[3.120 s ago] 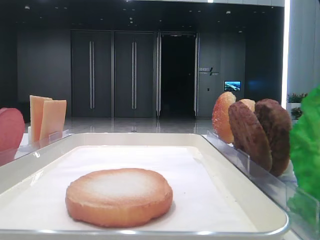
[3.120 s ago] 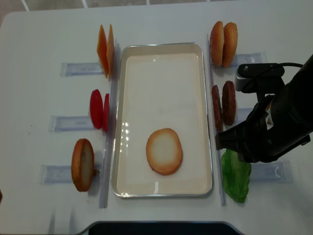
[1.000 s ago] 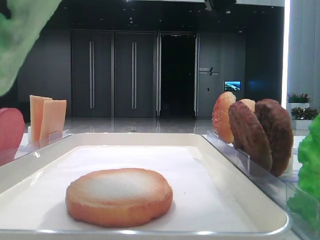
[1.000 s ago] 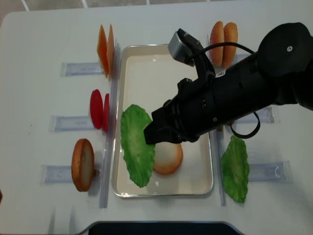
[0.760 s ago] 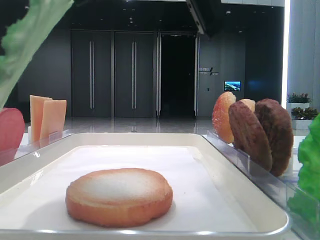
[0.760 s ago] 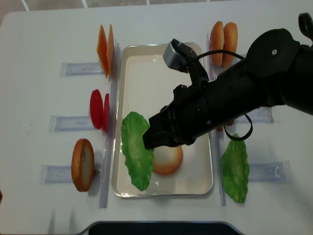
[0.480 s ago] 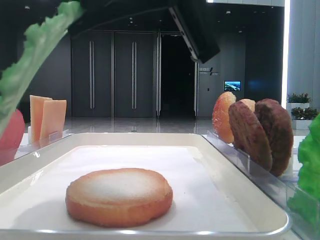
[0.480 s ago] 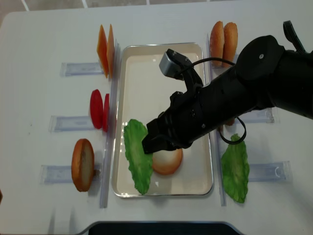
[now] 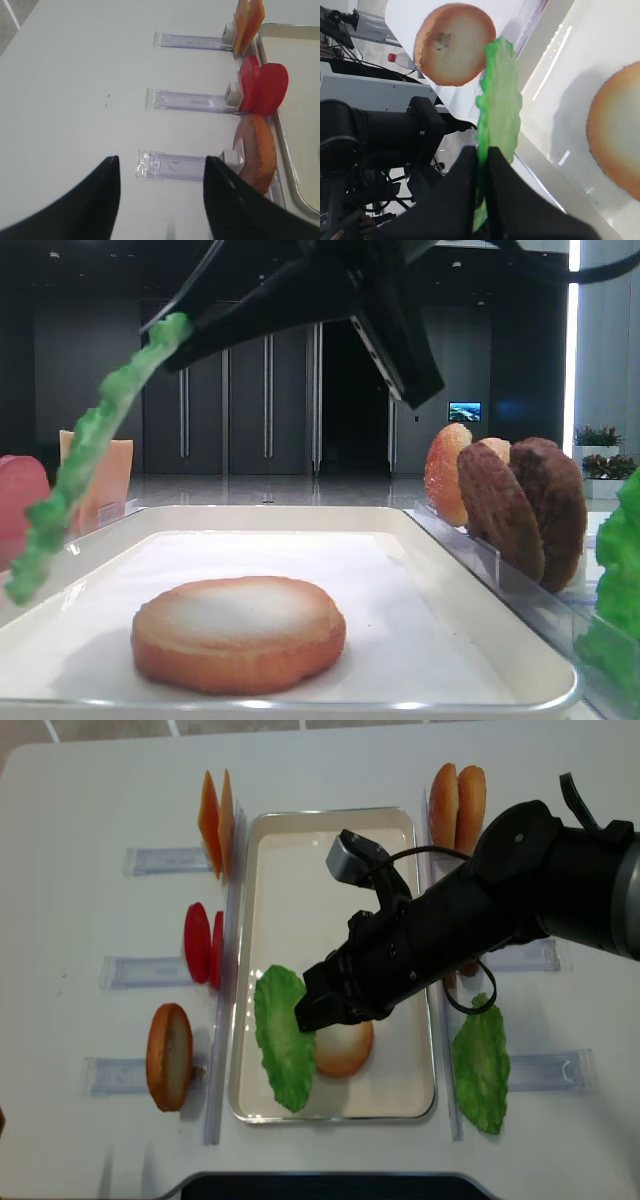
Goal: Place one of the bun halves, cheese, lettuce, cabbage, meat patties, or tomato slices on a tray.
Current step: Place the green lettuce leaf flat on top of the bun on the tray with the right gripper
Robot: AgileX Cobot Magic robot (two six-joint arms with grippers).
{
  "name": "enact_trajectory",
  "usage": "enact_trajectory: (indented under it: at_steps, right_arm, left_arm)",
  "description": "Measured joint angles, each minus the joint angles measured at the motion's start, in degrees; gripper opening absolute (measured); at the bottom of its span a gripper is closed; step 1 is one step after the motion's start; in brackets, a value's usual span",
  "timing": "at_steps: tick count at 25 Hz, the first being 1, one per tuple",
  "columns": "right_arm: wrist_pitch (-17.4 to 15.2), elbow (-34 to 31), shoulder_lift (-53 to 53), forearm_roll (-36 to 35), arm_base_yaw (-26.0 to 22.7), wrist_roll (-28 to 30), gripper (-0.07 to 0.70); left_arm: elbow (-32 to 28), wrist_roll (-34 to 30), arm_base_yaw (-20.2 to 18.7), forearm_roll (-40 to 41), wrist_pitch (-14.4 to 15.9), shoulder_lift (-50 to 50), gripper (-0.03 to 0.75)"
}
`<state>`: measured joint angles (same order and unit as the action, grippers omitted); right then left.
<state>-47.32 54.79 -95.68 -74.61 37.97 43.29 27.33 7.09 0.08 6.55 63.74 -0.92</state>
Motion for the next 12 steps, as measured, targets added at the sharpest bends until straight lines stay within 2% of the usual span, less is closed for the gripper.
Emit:
enact_trajectory:
  at_steps: [12]
  right_arm:
    - [0.18, 0.00, -0.05, 1.71, -3.64, 0.55, 0.050]
  left_arm:
    - [0.00, 0.00, 0.00, 0.00, 0.00, 0.00, 0.408]
